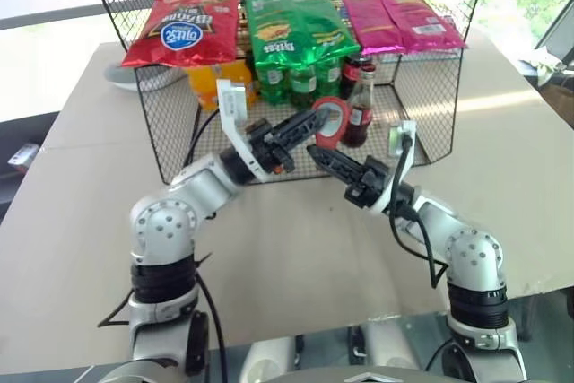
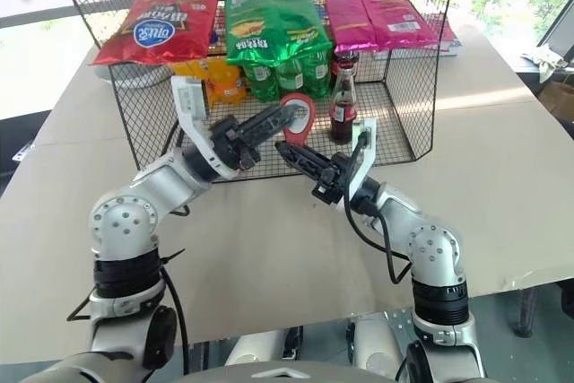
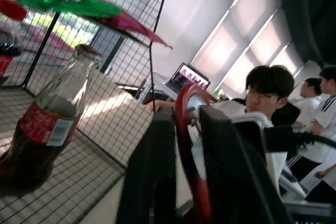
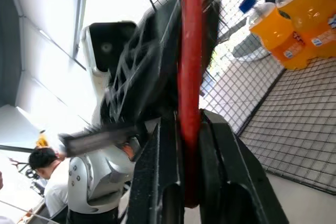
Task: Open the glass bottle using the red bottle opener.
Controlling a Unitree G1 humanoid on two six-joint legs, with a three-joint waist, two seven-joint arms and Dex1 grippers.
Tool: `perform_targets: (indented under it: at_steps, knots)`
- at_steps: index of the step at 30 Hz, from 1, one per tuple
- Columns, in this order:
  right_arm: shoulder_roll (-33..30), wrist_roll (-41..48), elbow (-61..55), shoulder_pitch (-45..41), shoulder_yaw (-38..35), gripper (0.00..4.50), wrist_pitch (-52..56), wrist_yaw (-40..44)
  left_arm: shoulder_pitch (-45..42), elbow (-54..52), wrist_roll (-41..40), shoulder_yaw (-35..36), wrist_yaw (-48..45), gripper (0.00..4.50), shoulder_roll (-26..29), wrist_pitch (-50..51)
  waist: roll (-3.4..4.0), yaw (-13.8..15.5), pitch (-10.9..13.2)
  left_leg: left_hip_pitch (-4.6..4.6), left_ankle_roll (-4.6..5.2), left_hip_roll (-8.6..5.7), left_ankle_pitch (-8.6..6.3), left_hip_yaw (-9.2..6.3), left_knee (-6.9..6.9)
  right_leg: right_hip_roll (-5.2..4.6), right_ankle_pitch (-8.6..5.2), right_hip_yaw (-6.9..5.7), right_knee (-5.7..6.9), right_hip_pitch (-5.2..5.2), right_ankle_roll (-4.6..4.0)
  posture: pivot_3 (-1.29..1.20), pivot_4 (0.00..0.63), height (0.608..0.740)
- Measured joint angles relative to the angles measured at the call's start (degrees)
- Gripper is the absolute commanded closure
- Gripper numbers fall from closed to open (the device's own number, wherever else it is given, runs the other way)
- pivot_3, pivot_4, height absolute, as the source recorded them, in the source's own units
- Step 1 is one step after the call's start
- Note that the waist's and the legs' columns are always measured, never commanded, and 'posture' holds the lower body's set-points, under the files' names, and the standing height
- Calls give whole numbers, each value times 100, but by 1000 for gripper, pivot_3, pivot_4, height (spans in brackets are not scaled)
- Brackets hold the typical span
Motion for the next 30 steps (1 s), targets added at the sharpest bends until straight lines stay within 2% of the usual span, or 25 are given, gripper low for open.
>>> perform_targets:
  at_steps: [1, 2, 5, 6, 10, 12, 16, 23, 30]
  knots:
    - [-97, -44, -10, 1, -6, 4500, -10, 4, 51, 34, 99, -13, -49, 1725, 92, -6, 0, 7, 0, 0, 0, 0, 0, 0, 0, 0, 0, 0, 0, 0, 0, 0, 150, 740]
    - [-196, -119, -43, 12, 3, 4500, -18, 9, 55, 64, 200, -50, -107, 1203, 185, -35, 0, 13, 0, -1, 0, 0, 0, -2, 0, 0, 0, -3, 0, 0, 0, 0, 150, 740]
    - [-547, -395, -252, 177, 80, 4500, -26, 16, 35, 146, 682, -219, -413, 141, 463, -317, 0, 32, 0, -2, 1, -1, 0, -2, 0, 1, -1, -4, -4, 1, 0, 0, 150, 740]
    - [-823, -542, -383, 393, 80, 4500, -39, 19, -15, 262, 1121, -443, -653, 65, 652, -637, 0, 57, 0, -3, 1, -6, -1, -2, -1, 0, -1, -4, -8, 1, 0, 0, 150, 740]
    - [-1137, -660, -571, 805, -84, 4500, -41, 9, -270, 637, 2049, -954, -1010, 65, 684, -1377, 0, 96, 0, -7, 2, -6, -1, 1, -2, -3, 0, 0, -15, 1, 0, 0, 150, 740]
    - [-1325, -616, -821, 988, -276, 4500, -47, -18, -543, 1100, 2701, -1413, -1216, 65, 511, -1948, 0, 143, 0, -6, 5, -6, -3, 1, -2, -3, 0, -2, -15, 2, 0, 0, 150, 740]
    - [-1615, -513, -1154, 1281, -749, 4500, -59, -177, -1388, 2759, 3698, -1972, -1233, 65, -227, -2756, -4, 177, 2, -15, 29, -11, -16, -4, 2, -7, 0, -9, -18, 3, 1, 0, 150, 740]
    - [-1769, -376, -1523, 1815, -1125, 4500, -119, -491, -2705, 5229, 4476, -1959, -1155, 65, -1212, -4023, -7, 133, 4, -17, 46, -8, -26, -1, 1, -7, 1, -13, -20, 2, 7, 0, 150, 740]
    - [-1822, -214, -1833, 2043, -1141, 4500, -146, -699, -3559, 7086, 5005, -1816, -805, 65, -1773, -4815, -13, 149, 7, -20, 51, -11, -29, -1, 8, -8, 9, -14, -22, 2, 22, 0, 150, 740]
